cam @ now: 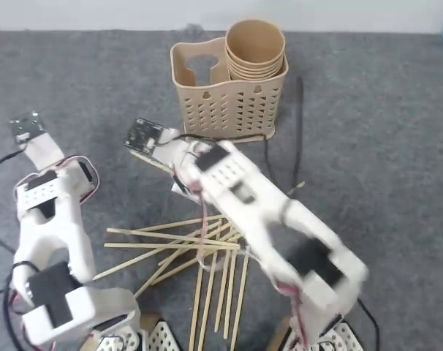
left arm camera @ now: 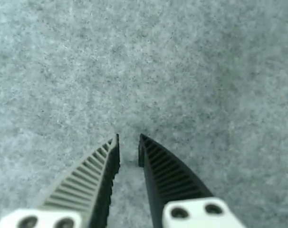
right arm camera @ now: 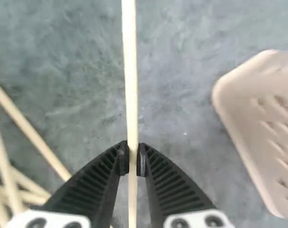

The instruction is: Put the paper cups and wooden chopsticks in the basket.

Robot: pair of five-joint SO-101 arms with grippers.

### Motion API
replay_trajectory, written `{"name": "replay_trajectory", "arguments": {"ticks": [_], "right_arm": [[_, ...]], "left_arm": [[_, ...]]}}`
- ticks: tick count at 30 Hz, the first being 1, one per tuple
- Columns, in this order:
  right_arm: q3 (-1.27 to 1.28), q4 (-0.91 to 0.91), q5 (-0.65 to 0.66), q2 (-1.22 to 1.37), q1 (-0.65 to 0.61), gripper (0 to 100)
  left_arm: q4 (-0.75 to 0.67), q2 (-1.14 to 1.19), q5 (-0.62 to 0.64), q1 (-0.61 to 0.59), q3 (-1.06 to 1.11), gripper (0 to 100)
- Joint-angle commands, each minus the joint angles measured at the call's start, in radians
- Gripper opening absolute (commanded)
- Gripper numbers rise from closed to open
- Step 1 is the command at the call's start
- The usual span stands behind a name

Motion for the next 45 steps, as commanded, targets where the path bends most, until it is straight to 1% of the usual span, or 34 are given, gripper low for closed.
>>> {"name": "replay_trajectory", "arguments": {"ticks": [1, 5, 7, 9, 11, 16, 20, 24, 26, 30, 32, 36, 41, 45], "right_arm": [[0.310, -0.214, -0.011, -0.440, -0.010, 0.8], [0.658, -0.472, -0.011, -0.837, -0.010, 0.8], [0.776, -0.570, -0.012, -1.001, -0.010, 0.8], [0.853, -0.648, -0.026, -1.113, -0.007, 0.8], [0.895, -0.720, -0.072, -1.165, -0.001, 0.8], [0.891, -0.857, -0.222, -1.096, 0.056, 0.8], [0.841, -0.938, -0.397, -0.958, 0.116, 0.8], [0.789, -1.044, -0.454, -0.829, 0.193, 0.8], [0.786, -1.132, -0.572, -0.789, 0.220, 0.8], [0.786, -1.293, -0.934, -0.769, 0.255, 0.7], [0.786, -1.337, -1.030, -0.763, 0.283, 0.7], [0.786, -1.400, -1.079, -0.765, 0.343, 0.7], [0.741, -1.475, -1.249, -0.754, 0.456, 0.7], [0.634, -1.474, -1.272, -0.671, 0.504, 0.7]], "left_arm": [[0.003, -0.008, 0.009, -0.005, -0.036, 7], [0.003, -0.008, 0.009, -0.005, -0.036, 7], [0.003, -0.008, 0.009, -0.005, -0.036, 7], [0.003, -0.008, 0.009, -0.005, -0.036, 7], [0.003, -0.008, 0.009, -0.005, -0.036, 7], [0.003, -0.008, 0.009, -0.005, -0.036, 7], [0.003, -0.008, 0.009, -0.005, -0.036, 7], [0.003, -0.008, 0.009, -0.005, -0.036, 7], [0.003, -0.008, 0.009, -0.005, -0.036, 7], [0.003, -0.008, 0.009, -0.005, -0.036, 7], [0.003, -0.008, 0.009, -0.005, -0.036, 7], [0.003, -0.008, 0.009, -0.005, -0.036, 7], [0.003, -0.008, 0.009, -0.005, -0.038, 7], [0.003, -0.008, 0.009, -0.005, -0.038, 7]]}}
